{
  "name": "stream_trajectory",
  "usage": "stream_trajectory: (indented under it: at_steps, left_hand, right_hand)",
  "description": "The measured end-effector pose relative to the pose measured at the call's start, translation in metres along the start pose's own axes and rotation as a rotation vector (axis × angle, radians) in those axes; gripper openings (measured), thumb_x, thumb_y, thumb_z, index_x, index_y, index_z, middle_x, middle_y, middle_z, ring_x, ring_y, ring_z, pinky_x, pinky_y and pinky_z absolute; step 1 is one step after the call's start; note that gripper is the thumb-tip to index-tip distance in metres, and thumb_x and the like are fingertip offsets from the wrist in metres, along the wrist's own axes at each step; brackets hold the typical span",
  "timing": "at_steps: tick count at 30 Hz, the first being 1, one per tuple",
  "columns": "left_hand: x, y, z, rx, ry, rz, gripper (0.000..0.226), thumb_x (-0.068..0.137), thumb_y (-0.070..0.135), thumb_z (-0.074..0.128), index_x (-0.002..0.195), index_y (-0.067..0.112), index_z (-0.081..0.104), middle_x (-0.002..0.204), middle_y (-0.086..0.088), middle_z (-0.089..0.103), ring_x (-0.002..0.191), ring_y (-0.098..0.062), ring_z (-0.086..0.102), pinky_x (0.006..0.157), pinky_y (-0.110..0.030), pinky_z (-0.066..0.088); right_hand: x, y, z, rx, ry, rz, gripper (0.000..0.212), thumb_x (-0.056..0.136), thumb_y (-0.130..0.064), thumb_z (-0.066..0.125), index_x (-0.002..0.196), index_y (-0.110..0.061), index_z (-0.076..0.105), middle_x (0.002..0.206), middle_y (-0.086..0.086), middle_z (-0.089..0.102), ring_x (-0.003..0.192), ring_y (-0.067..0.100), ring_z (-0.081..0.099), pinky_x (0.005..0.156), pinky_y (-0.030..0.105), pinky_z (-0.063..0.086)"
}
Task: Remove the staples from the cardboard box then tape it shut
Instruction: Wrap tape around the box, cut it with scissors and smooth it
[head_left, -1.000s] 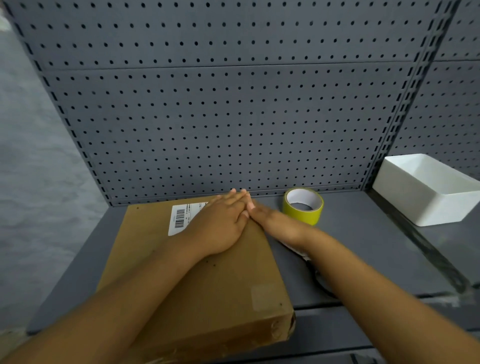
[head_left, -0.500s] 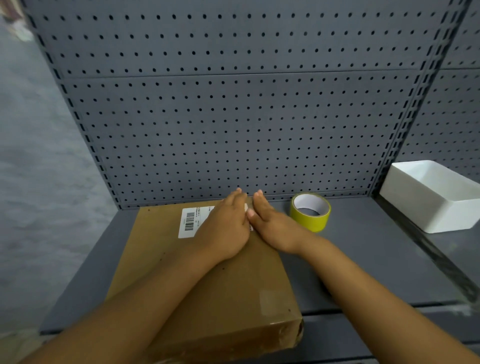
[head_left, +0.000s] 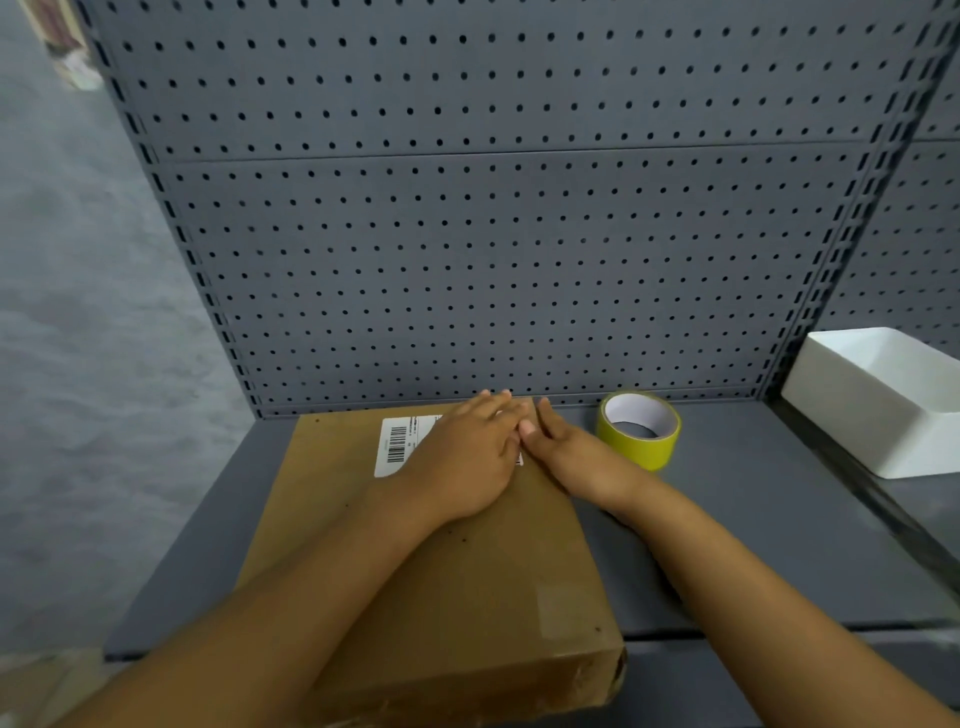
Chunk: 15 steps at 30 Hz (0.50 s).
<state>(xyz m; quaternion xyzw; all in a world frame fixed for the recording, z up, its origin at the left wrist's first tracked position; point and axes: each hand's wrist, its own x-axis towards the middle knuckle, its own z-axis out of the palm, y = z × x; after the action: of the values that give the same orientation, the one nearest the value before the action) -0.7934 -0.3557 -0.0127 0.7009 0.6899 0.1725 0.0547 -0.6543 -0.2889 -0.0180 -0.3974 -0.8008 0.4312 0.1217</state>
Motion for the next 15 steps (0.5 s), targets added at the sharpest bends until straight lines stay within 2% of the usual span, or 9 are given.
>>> stream_trajectory:
  at_steps: [2,4,6,10,12,15]
  left_hand:
    - [0.001,0.000,0.001,-0.008,-0.005,0.017,0.047,0.103,0.028,0.027,0.150,0.024,0.026,0.159,0.008,0.017,0.147,-0.008,0.008,0.120,-0.030,0.007]
    - [0.002,-0.002,0.003,-0.007,-0.038,0.030,0.048,0.104,0.028,0.025,0.151,0.025,0.022,0.159,0.011,0.014,0.146,-0.005,0.005,0.120,-0.030,0.003]
    - [0.007,-0.006,0.002,-0.015,-0.075,0.033,0.048,0.104,0.029,0.024,0.151,0.026,0.019,0.159,0.012,0.013,0.146,-0.004,0.003,0.120,-0.030,0.001]
    - [0.024,-0.013,-0.003,-0.008,-0.079,0.033,0.048,0.104,0.028,0.023,0.152,0.024,0.020,0.159,0.009,0.014,0.146,-0.006,0.004,0.118,-0.027,0.001]
    - [0.031,-0.016,-0.003,0.003,-0.087,0.045,0.047,0.104,0.028,0.024,0.152,0.024,0.020,0.159,0.009,0.015,0.146,-0.006,0.006,0.119,-0.028,0.001]
    - [0.036,-0.017,0.000,-0.002,-0.086,0.041,0.047,0.104,0.028,0.024,0.151,0.026,0.020,0.159,0.010,0.015,0.146,-0.005,0.006,0.120,-0.029,0.002]
  right_hand:
    - [0.003,0.003,0.007,0.071,0.050,-0.020,0.061,0.102,-0.044,0.026,0.154,-0.019,0.006,0.161,-0.001,0.012,0.146,0.014,0.018,0.110,0.021,0.017]
    - [0.010,0.009,0.011,0.079,0.055,-0.035,0.060,0.102,-0.044,0.027,0.154,-0.020,0.011,0.160,-0.002,0.015,0.146,0.013,0.018,0.117,0.026,0.015]
    - [0.018,0.011,0.008,0.044,0.048,-0.021,0.058,0.102,-0.044,0.027,0.154,-0.019,0.015,0.158,0.000,0.023,0.144,0.016,0.025,0.118,0.034,0.022]
    - [0.030,0.001,0.006,0.153,0.133,-0.002,0.045,0.105,-0.030,0.029,0.147,-0.015,0.033,0.146,0.006,0.044,0.135,0.022,0.040,0.106,0.029,0.031]
    - [0.034,0.001,0.007,0.162,0.160,0.000,0.045,0.104,-0.029,0.030,0.147,-0.013,0.033,0.147,0.008,0.043,0.135,0.023,0.040,0.109,0.030,0.031]
    - [0.037,0.004,0.004,0.143,0.155,0.015,0.052,0.104,-0.034,0.030,0.151,-0.013,0.025,0.154,0.007,0.033,0.141,0.021,0.032,0.116,0.039,0.026]
